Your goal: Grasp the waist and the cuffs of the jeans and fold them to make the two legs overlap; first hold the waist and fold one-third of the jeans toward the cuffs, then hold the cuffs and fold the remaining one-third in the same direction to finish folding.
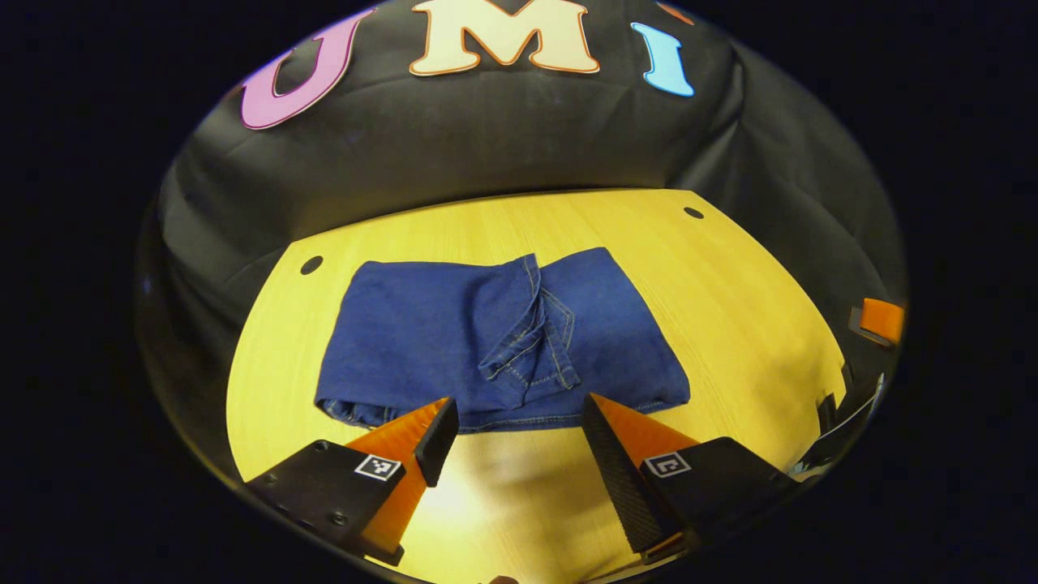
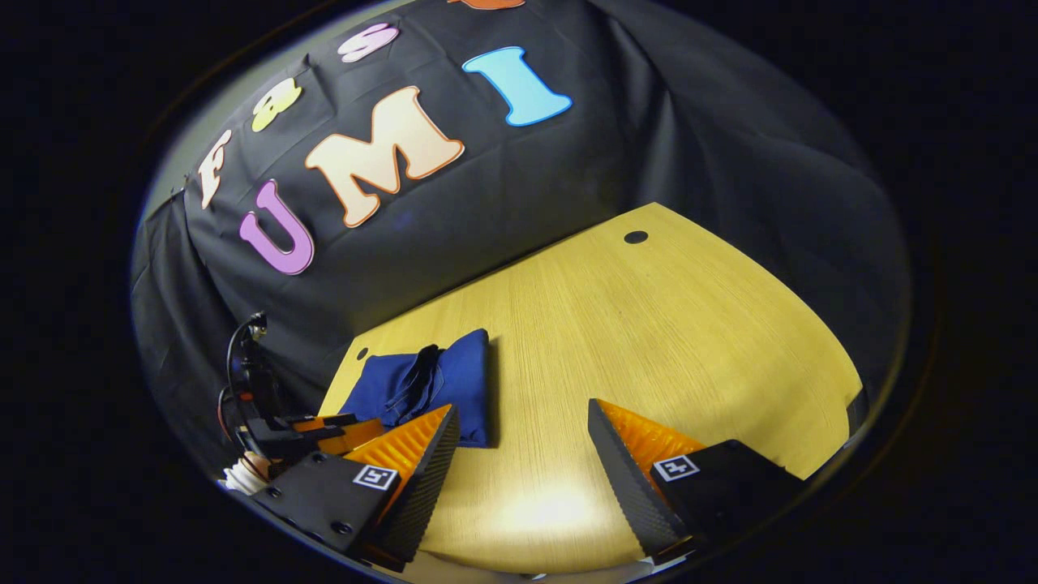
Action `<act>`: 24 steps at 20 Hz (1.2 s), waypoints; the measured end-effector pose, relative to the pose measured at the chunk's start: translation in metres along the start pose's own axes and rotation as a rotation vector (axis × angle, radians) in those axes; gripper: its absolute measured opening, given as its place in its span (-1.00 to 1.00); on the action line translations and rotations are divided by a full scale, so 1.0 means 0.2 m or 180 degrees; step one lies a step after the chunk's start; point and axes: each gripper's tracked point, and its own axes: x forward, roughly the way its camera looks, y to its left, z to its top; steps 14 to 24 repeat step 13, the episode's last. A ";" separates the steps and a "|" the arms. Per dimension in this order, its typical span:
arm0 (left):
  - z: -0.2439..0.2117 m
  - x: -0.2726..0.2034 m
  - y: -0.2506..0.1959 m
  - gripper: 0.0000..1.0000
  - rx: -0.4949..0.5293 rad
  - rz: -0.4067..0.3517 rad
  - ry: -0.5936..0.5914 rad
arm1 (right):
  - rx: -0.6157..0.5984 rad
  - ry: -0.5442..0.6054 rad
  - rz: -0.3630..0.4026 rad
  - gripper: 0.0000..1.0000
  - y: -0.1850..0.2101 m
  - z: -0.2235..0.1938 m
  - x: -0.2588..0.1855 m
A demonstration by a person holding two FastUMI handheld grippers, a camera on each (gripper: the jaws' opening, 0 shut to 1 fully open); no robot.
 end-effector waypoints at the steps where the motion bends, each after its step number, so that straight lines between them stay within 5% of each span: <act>1: -0.02 -0.01 0.01 0.86 -0.0051 0.0011 0.0003 | -0.0013 0.0017 0.0033 0.96 0.02 -0.01 0.01; 6: -0.10 -0.02 0.04 0.87 -0.0383 0.0007 0.0086 | -0.0078 0.0089 0.0132 0.96 0.08 -0.05 0.02; 24: -0.12 -0.06 0.10 0.89 -0.0412 0.0095 0.0098 | -0.0098 0.0100 0.0170 0.96 0.11 -0.07 0.02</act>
